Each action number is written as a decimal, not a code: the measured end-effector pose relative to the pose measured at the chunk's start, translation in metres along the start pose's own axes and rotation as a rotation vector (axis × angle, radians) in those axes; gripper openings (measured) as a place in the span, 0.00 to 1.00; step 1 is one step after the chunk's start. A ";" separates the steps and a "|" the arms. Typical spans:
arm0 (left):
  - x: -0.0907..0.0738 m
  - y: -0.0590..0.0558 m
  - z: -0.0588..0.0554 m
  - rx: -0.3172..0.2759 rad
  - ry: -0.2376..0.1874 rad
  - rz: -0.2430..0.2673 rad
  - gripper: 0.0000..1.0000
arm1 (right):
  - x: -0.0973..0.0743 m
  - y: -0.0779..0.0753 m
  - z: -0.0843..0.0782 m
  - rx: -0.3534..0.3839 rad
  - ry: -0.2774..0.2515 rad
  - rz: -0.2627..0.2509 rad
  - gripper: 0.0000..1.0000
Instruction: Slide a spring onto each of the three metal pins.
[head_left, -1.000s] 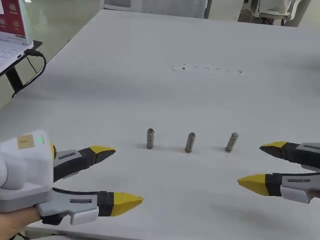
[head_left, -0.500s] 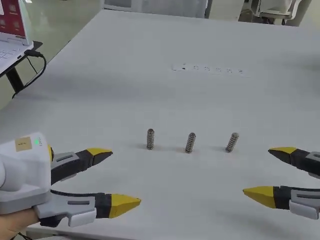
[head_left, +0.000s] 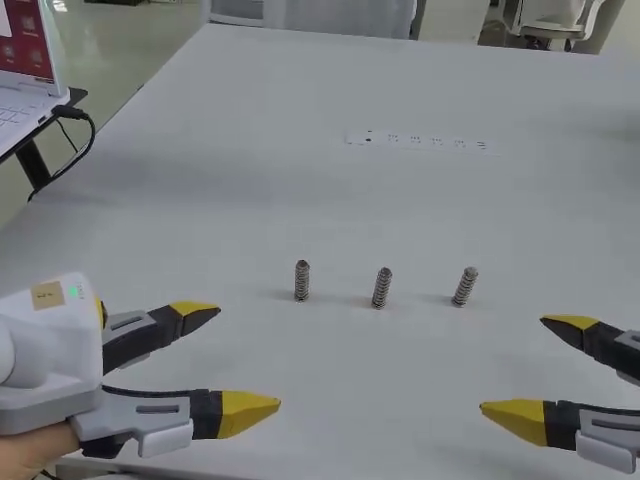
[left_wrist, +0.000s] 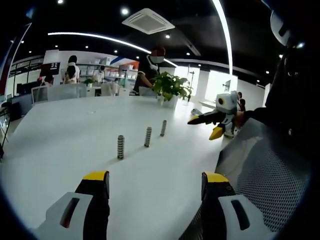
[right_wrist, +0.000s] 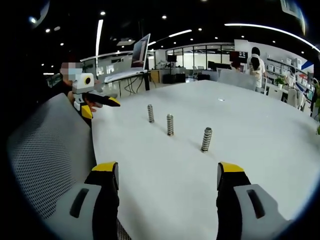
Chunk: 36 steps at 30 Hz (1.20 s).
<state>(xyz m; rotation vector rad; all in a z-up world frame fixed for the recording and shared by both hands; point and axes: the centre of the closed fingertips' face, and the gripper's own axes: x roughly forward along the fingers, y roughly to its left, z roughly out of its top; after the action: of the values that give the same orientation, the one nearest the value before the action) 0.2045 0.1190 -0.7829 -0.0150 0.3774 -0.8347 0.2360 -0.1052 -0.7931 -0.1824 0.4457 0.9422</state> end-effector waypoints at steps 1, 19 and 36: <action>0.000 0.000 0.000 -0.002 -0.004 0.002 0.72 | 0.000 0.001 0.000 -0.001 0.000 -0.001 0.81; -0.002 0.001 -0.002 -0.019 -0.003 0.012 0.74 | -0.001 0.008 -0.001 0.002 0.008 -0.009 0.81; -0.002 0.001 -0.010 -0.033 0.039 0.024 0.74 | 0.006 0.010 0.001 0.007 0.012 0.021 0.81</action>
<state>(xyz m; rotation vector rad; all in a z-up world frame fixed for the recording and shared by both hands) 0.2005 0.1224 -0.7917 -0.0251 0.4271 -0.8063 0.2314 -0.0940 -0.7942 -0.1778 0.4627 0.9609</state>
